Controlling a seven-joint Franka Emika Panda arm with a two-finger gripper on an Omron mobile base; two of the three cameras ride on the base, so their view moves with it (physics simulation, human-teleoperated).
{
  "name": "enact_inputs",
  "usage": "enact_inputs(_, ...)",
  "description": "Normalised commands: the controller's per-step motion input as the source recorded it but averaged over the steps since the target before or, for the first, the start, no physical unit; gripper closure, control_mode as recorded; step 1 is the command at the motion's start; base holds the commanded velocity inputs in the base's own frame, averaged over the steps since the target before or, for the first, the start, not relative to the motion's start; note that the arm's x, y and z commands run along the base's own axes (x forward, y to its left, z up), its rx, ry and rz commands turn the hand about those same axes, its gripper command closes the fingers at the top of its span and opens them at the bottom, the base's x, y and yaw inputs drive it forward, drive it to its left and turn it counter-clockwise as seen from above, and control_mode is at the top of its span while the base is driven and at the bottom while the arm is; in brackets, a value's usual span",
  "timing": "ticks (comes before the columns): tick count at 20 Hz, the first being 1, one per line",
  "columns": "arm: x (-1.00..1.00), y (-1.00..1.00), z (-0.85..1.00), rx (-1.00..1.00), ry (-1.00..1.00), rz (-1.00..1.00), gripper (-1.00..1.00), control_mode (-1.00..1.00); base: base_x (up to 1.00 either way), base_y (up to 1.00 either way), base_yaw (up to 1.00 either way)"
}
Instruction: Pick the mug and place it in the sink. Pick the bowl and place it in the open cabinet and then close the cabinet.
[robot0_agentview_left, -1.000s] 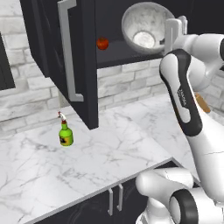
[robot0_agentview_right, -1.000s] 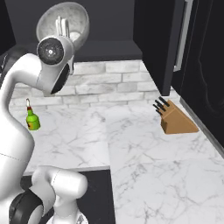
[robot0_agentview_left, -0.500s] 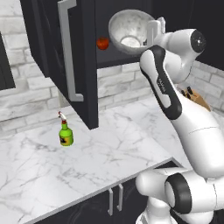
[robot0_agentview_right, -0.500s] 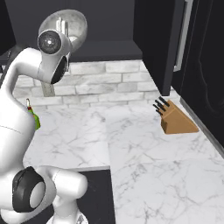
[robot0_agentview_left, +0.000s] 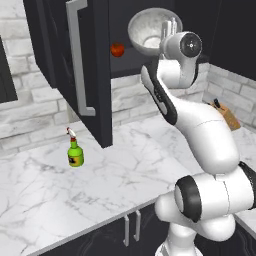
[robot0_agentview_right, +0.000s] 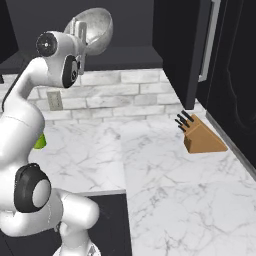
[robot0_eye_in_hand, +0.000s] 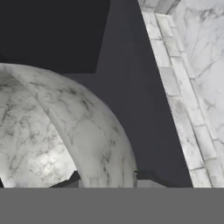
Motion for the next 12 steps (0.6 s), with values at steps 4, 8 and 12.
enact_inputs(4, 0.56, 0.00, 0.00, 0.00, 0.00, -0.11, 1.00, -1.00, 0.00, 0.00, 0.00)
enact_inputs(8, 0.46, 0.00, 0.00, 0.00, 0.01, -0.09, 1.00, -1.00, 0.00, 0.00, 0.00)
enact_inputs(12, -0.08, -0.04, 0.41, 0.07, 0.01, -0.08, 1.00, -1.00, 0.00, 0.00, 0.00)
